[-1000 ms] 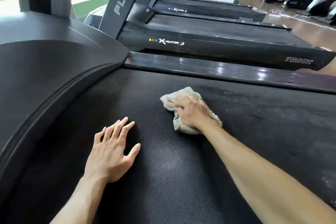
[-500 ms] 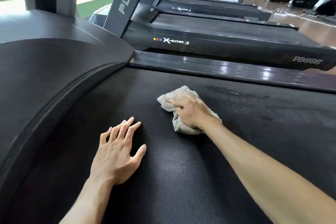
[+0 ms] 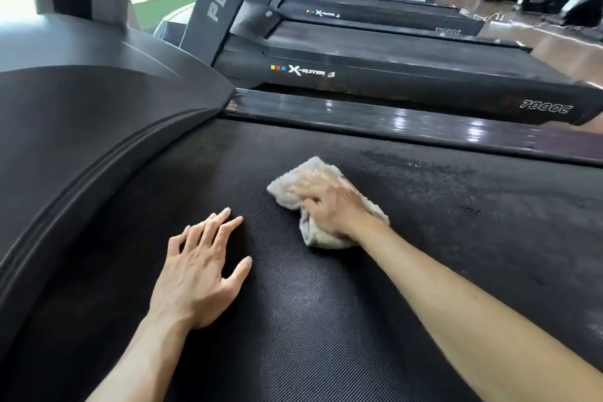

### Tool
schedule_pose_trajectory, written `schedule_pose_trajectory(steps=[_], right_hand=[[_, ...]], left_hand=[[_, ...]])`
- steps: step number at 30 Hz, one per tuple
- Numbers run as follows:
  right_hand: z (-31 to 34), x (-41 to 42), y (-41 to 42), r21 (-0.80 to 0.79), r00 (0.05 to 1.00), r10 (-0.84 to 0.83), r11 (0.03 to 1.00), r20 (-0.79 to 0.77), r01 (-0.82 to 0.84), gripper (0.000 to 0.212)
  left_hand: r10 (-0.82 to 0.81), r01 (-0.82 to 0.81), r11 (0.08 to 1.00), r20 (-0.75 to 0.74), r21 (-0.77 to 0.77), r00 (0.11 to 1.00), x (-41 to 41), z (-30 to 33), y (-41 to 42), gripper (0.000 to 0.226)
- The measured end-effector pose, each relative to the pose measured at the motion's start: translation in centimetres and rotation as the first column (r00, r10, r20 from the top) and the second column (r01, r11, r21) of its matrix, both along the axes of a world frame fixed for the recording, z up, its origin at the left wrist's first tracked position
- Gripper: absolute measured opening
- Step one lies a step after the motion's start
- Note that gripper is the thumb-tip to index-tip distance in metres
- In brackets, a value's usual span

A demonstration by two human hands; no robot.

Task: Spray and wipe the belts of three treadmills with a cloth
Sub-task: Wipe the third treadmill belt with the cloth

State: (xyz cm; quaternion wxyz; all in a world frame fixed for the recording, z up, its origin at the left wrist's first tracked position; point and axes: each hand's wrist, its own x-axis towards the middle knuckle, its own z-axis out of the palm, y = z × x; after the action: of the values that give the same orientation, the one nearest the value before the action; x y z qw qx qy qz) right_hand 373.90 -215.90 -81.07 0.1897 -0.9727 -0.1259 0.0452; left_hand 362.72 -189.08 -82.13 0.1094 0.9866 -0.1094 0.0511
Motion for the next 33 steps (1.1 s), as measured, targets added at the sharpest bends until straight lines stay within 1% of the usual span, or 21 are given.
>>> schedule_pose_trajectory(steps=[2,3,4,5,6,7,8,10,13,15,16,18,20,22,24,26,29,31,32,33], right_hand=[[-0.2,-2.8,-2.0,0.037,0.993,0.113,0.993,0.03,-0.114,0.06],[-0.2,-3.7,-3.4,0.053,0.996,0.077,0.995,0.034,-0.079,0.061],[-0.3,-3.7,-4.4,0.057,0.999,-0.025,0.998,0.036,0.023,0.06],[-0.1,-3.3,-5.0,0.056,0.985,-0.17,0.984,0.024,0.168,0.056],[0.5,-2.5,-4.7,0.032,0.954,-0.299,0.954,0.018,0.298,0.049],[1.1,-1.5,-3.6,0.012,0.926,-0.376,0.926,0.024,0.376,0.044],[1.6,-0.6,-1.9,0.0,0.919,-0.39,0.921,0.049,0.391,0.042],[2.1,1.0,1.5,-0.027,0.948,-0.313,0.949,0.058,0.315,0.044],[1.6,1.3,4.1,-0.064,0.99,-0.13,0.989,0.055,0.134,0.053],[1.2,-0.8,3.0,-0.012,0.998,-0.026,1.0,0.049,0.027,0.052],[1.1,-2.0,1.9,0.02,0.998,-0.001,1.0,0.063,0.0,0.053],[0.3,-3.0,-1.0,0.03,0.997,-0.036,0.999,0.068,0.034,0.052],[0.1,-1.6,-2.8,0.024,0.978,-0.201,0.979,0.062,0.2,0.045],[1.0,1.0,-1.6,0.025,0.938,-0.339,0.941,0.065,0.338,0.04],[1.9,3.3,1.8,0.02,0.932,-0.354,0.935,0.074,0.354,0.042],[2.3,4.3,5.6,-0.01,0.966,-0.251,0.968,0.063,0.252,0.041],[1.0,3.4,7.6,-0.02,0.998,0.018,1.0,0.06,-0.017,0.038],[0.1,1.5,5.4,0.034,0.996,0.078,0.996,0.046,-0.079,0.045],[-0.2,0.8,3.9,0.056,0.996,0.075,0.995,0.046,-0.078,0.05],[-0.1,0.3,2.7,0.06,0.996,0.06,0.996,0.059,-0.064,0.05]], left_hand=[[-0.004,0.004,1.0,-0.004,0.013,1.0,0.1,0.0,0.0,0.077],[-0.005,0.005,1.0,-0.006,0.013,1.0,0.0,0.0,-0.1,0.077],[0.002,-0.002,1.0,-0.002,0.009,1.0,0.0,0.0,0.0,0.077],[0.005,-0.005,1.0,0.0,0.008,1.0,0.0,0.0,-0.1,0.077],[0.007,-0.007,1.0,0.0,0.012,1.0,0.0,0.0,-0.1,0.077],[0.005,-0.005,1.0,-0.004,0.021,1.0,0.0,0.0,-0.1,0.078],[0.005,-0.005,1.0,-0.008,0.022,1.0,-0.1,0.1,-0.1,0.078],[0.009,-0.009,1.0,-0.004,0.022,1.0,-0.1,0.2,-0.1,0.079],[0.008,-0.008,0.999,-0.007,0.034,1.0,0.0,0.2,-0.2,0.079],[0.007,-0.007,1.0,-0.011,0.028,1.0,-0.1,0.3,-0.2,0.079],[0.007,-0.006,1.0,-0.012,0.03,1.0,-0.1,0.2,-0.2,0.079],[0.013,-0.013,0.999,-0.011,0.032,1.0,-0.1,0.2,-0.1,0.078],[0.014,-0.014,1.0,-0.005,0.027,1.0,-0.2,0.3,-0.3,0.079],[0.018,-0.018,0.999,-0.011,0.034,1.0,-0.2,0.3,-0.3,0.08],[0.02,-0.02,1.0,-0.012,0.021,1.0,-0.1,0.4,-0.3,0.08],[0.02,-0.019,1.0,-0.013,0.01,1.0,-0.2,0.5,-0.4,0.079],[0.024,-0.024,0.999,-0.012,0.025,1.0,-0.2,0.4,-0.4,0.08],[0.024,-0.024,1.0,-0.008,0.017,1.0,-0.2,0.4,-0.4,0.08],[0.027,-0.027,1.0,-0.008,0.017,1.0,-0.2,0.4,-0.4,0.08],[0.03,-0.029,0.999,-0.004,0.019,1.0,-0.1,0.4,-0.4,0.08]])
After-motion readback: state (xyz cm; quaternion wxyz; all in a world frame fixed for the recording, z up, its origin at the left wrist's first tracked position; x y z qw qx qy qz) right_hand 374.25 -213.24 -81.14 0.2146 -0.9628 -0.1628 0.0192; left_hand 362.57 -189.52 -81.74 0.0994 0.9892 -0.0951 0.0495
